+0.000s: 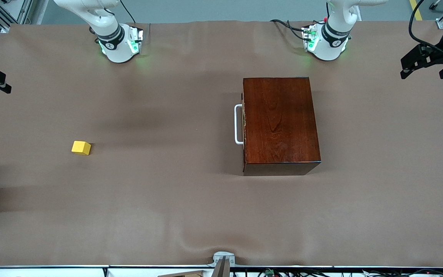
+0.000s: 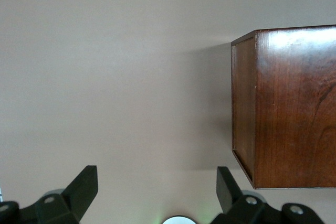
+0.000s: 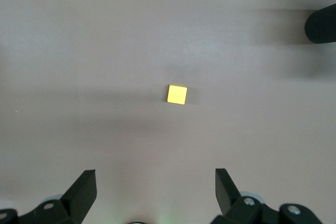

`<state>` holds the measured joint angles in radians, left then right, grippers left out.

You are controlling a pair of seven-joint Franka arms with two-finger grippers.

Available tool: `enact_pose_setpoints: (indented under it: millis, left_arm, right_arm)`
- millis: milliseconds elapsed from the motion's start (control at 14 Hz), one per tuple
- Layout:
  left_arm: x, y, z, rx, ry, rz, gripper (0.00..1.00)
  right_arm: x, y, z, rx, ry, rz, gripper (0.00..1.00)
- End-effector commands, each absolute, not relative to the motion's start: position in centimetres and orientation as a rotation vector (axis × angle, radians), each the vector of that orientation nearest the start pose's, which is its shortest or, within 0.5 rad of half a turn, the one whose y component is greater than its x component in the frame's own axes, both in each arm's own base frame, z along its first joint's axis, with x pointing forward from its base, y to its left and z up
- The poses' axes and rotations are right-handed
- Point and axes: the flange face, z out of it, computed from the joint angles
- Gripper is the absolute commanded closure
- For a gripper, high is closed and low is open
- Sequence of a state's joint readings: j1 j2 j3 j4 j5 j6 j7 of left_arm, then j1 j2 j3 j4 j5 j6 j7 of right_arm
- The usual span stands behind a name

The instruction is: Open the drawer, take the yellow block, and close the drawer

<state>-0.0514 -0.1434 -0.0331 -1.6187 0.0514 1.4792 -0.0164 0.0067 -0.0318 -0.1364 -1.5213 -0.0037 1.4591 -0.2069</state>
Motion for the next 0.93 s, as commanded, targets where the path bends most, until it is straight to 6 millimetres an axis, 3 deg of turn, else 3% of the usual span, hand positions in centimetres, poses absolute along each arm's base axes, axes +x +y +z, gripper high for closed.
enact_pose_setpoints:
  millis: [0, 860]
  left_arm:
    - [49.71, -3.82, 67.39, -3.101, 0.099, -0.007, 0.0]
    - [49.64, -3.81, 67.46, -3.101, 0.099, -0.007, 0.0]
  right_arm:
    - [52.94, -7.54, 65.78, -3.117, -0.117, 0.045, 0.0]
    - [53.3, -7.81, 65.53, -3.12, -0.107, 0.046, 0.0]
